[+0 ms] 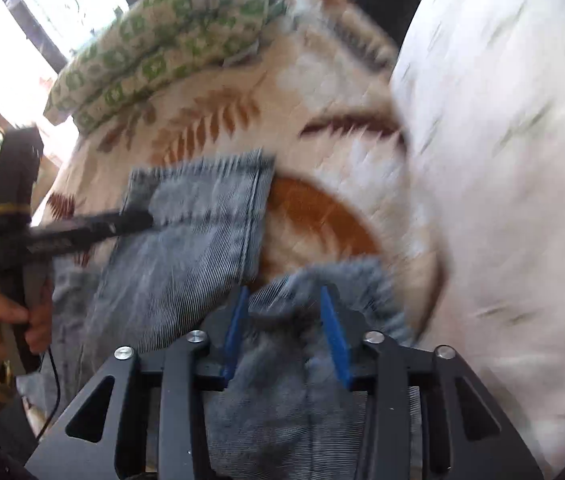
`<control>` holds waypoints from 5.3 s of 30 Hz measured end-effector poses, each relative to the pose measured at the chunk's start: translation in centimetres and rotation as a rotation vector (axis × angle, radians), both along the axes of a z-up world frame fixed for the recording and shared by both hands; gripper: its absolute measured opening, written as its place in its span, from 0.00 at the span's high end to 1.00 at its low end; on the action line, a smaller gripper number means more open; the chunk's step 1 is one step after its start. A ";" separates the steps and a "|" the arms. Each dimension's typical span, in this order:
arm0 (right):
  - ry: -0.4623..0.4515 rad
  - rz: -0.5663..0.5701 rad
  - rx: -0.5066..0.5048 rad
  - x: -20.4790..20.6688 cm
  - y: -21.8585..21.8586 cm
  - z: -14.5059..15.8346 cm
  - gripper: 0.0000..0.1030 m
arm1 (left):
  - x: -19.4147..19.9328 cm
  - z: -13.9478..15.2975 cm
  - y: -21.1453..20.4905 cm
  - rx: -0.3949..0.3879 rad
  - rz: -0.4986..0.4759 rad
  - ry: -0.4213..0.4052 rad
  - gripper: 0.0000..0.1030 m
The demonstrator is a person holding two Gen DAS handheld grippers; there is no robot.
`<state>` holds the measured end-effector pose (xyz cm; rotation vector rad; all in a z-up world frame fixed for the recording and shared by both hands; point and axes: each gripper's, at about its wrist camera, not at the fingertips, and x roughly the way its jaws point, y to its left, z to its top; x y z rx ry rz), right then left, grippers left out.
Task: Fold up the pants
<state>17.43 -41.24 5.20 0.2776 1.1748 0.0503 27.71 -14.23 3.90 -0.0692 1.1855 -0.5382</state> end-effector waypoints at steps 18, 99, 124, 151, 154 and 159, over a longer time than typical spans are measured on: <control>-0.104 -0.150 0.354 -2.3 -0.7 5.9 0.59 | -10.3 6.3 -6.6 -0.249 -0.277 -0.101 0.85; 0.174 0.187 -0.064 -3.6 9.6 -3.1 0.56 | -9.3 0.1 15.7 0.198 0.097 -0.180 0.78; 0.009 -0.583 0.275 -17.5 0.6 -2.3 0.49 | -19.4 0.8 -0.6 0.028 -0.213 -0.153 0.66; -0.202 -0.592 0.317 -16.6 -1.9 -2.2 0.87 | -16.8 2.6 -2.6 -0.071 -0.175 -0.046 0.65; -0.270 -0.486 0.260 -15.8 -0.2 0.7 0.87 | -17.4 4.1 0.8 -0.067 -0.126 -0.057 0.62; -0.333 -0.271 0.160 -14.4 4.4 3.9 0.87 | -17.4 5.3 7.3 -0.018 -0.027 -0.029 0.62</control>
